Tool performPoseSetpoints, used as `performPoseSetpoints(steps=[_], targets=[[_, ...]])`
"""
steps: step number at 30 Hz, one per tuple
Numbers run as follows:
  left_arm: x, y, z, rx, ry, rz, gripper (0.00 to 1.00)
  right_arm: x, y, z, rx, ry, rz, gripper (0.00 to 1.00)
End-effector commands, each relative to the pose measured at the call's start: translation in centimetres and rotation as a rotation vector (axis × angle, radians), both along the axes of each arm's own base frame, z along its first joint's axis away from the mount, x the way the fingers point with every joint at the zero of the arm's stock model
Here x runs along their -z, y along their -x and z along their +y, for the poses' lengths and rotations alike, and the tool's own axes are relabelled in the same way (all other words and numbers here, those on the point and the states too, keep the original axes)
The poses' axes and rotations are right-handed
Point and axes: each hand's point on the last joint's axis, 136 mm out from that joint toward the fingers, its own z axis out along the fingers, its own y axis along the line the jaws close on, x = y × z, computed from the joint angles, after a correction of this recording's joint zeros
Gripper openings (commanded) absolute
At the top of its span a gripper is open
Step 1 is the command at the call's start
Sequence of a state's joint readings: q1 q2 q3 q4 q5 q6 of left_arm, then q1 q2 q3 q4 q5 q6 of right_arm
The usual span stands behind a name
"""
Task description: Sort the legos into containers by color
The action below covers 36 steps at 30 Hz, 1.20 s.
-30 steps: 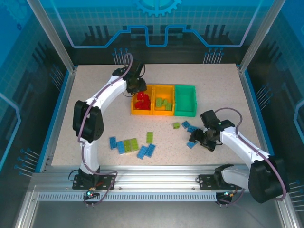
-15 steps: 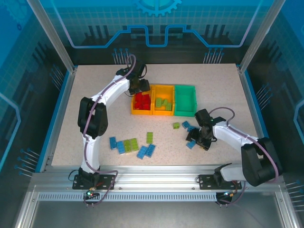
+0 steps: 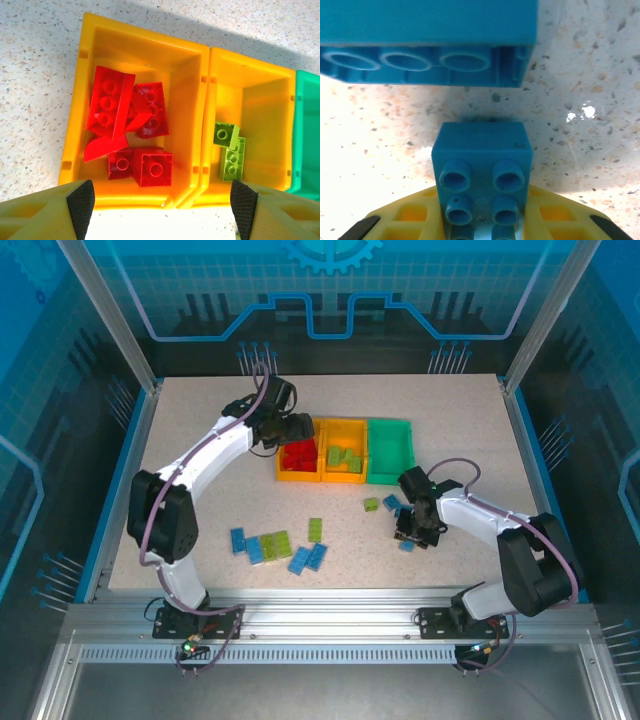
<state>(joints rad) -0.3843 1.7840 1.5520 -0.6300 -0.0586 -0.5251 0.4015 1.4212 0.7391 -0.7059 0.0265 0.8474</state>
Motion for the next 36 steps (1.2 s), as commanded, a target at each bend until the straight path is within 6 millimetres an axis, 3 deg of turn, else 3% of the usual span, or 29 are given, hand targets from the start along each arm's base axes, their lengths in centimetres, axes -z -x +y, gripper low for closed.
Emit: performPoseSetpoints(steps=[1, 6, 9, 15, 20, 25, 29, 34, 36], targets=[[-1.2, 1.6, 0.4, -0.01, 0.028, -0.026, 0.77, -3.6, -2.1, 0.5, -0.06, 0.0, -0.113, 0.24], [0.8, 5.0, 1.7, -0.007, 0.005, 0.035, 0.8, -9.6, -7.4, 2.2, -0.16, -0.046, -0.296, 0.26], [2.9, 7.5, 2.5, -0.008, -0.017, 0.087, 0.82, -11.2, -11.0, 2.6, -0.215, -0.04, -0.336, 0.26], [4.8, 11.5, 2.4, 0.01, -0.029, 0.126, 0.84, -10.7, -18.4, 2.8, -0.325, 0.079, -0.324, 0.27], [5.2, 13.6, 0.0, 0.056, -0.037, 0.14, 0.85, -9.3, -22.6, 2.2, -0.309, 0.124, -0.288, 0.27], [6.9, 15.4, -3.6, 0.118, -0.057, 0.189, 0.85, -7.6, -24.4, 1.3, -0.278, 0.14, -0.238, 0.28], [9.1, 16.8, -5.0, 0.143, -0.119, 0.261, 0.84, -6.9, -24.9, 1.3, -0.28, 0.125, -0.22, 0.29], [11.2, 17.5, -6.0, 0.153, -0.169, 0.333, 0.83, -6.6, -25.3, 1.5, -0.295, 0.119, -0.203, 0.4], [11.8, 17.6, -6.4, 0.158, -0.181, 0.349, 0.83, -6.5, -25.2, 1.6, -0.299, 0.115, -0.197, 0.49]])
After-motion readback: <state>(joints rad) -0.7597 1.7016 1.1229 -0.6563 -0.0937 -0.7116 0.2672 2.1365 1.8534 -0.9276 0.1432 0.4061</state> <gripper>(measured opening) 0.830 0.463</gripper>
